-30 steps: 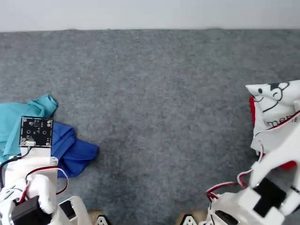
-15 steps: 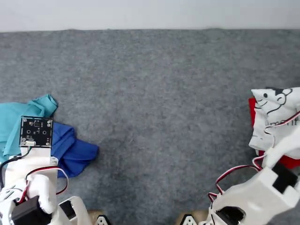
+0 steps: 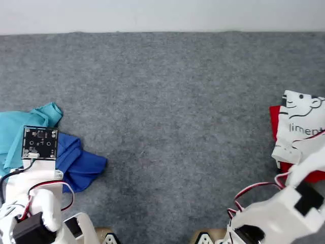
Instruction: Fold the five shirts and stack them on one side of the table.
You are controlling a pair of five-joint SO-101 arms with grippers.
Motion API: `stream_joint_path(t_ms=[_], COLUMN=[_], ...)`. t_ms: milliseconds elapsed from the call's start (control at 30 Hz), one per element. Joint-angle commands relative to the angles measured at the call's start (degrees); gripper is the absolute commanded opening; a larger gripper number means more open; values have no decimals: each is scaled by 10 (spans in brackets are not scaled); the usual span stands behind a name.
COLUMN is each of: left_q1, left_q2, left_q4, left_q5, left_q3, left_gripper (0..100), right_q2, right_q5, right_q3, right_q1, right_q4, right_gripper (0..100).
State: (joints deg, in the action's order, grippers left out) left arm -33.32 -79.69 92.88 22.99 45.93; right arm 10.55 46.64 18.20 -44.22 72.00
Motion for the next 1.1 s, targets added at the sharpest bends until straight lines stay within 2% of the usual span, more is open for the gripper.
stream_joint_path(t_ms=[0, 67, 167, 267, 367, 500, 800, 1067], left_q1=[-3, -3, -3, -3, -3, -3, -3, -3], left_q2=[-5, -5, -5, -5, -5, -5, -5, -5], left_q4=[0, 1, 2, 2, 2, 2, 2, 0], left_q5=[5, 5, 5, 5, 5, 5, 5, 5], left_q3=[0, 0, -1, -1, -1, -1, -1, 0], left_gripper=[15, 15, 15, 15, 15, 15, 15, 15], right_q2=[-44, -35, -3, 27, 33, 22, 27, 106], right_q5=[4, 5, 5, 3, 2, 2, 5, 20], right_q3=[6, 4, 4, 4, 6, 6, 4, 4], right_q1=[-8, -8, -11, -8, 12, 35, 73, 87], right_q4=[36, 57, 95, 135, 204, 254, 229, 199], right_gripper=[118, 6, 39, 7, 53, 185, 211, 210])
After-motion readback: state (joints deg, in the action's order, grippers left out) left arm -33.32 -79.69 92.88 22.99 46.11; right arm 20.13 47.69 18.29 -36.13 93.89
